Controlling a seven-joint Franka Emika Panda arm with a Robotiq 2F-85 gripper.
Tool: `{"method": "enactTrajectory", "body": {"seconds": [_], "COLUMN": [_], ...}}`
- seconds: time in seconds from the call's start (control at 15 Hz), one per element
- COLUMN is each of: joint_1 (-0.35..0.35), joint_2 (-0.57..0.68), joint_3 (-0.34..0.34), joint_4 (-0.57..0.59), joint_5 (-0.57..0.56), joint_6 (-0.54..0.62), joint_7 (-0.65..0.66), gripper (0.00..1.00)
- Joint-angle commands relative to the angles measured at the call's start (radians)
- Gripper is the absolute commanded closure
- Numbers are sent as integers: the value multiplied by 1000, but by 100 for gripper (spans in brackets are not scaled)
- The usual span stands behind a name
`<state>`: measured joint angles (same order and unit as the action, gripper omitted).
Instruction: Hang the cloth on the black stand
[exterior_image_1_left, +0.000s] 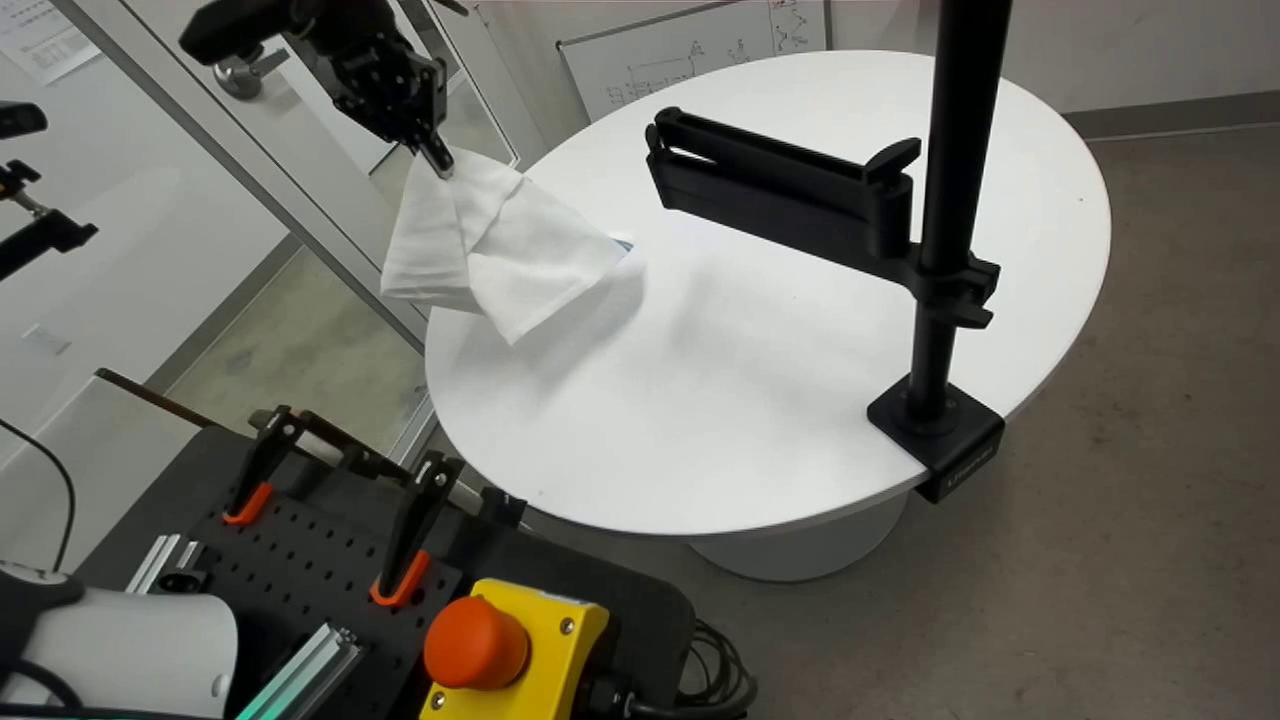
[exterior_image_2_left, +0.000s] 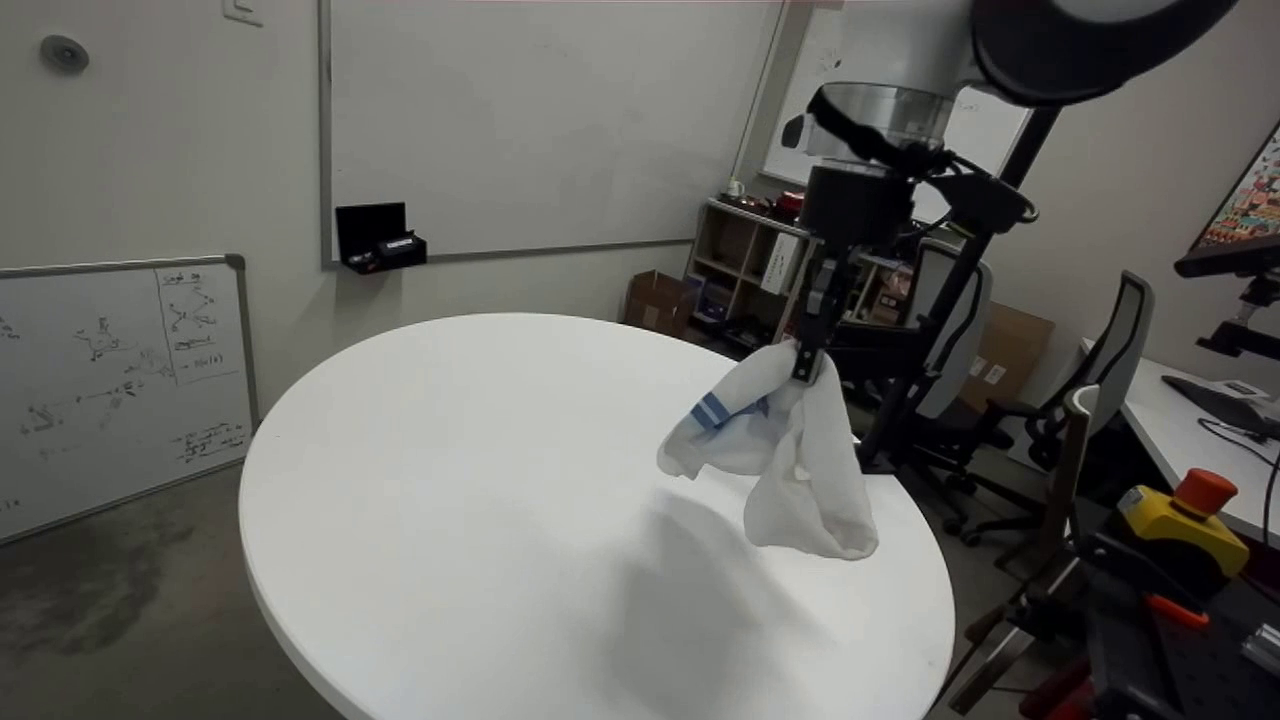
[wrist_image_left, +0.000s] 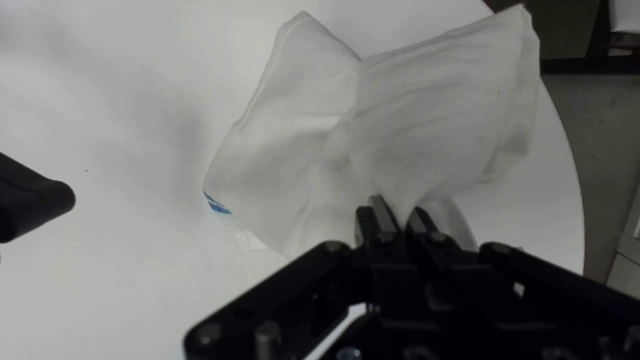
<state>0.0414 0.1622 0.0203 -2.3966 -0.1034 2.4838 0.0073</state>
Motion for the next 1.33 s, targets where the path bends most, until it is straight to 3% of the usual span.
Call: {"method": "enactTrajectory", "body": {"seconds": [0.0, 0.67, 1.27], "joint_1": [-13, -117, -283], "joint_2": [-170, -497, -685], "joint_3": [-10, -46, -28], "joint_4": [-117, -246, -189], "joint_5": [22, -36, -154], "joint_6": [5, -7, -12], "joint_7": [42, 106, 209], "gripper": [99, 99, 99]}}
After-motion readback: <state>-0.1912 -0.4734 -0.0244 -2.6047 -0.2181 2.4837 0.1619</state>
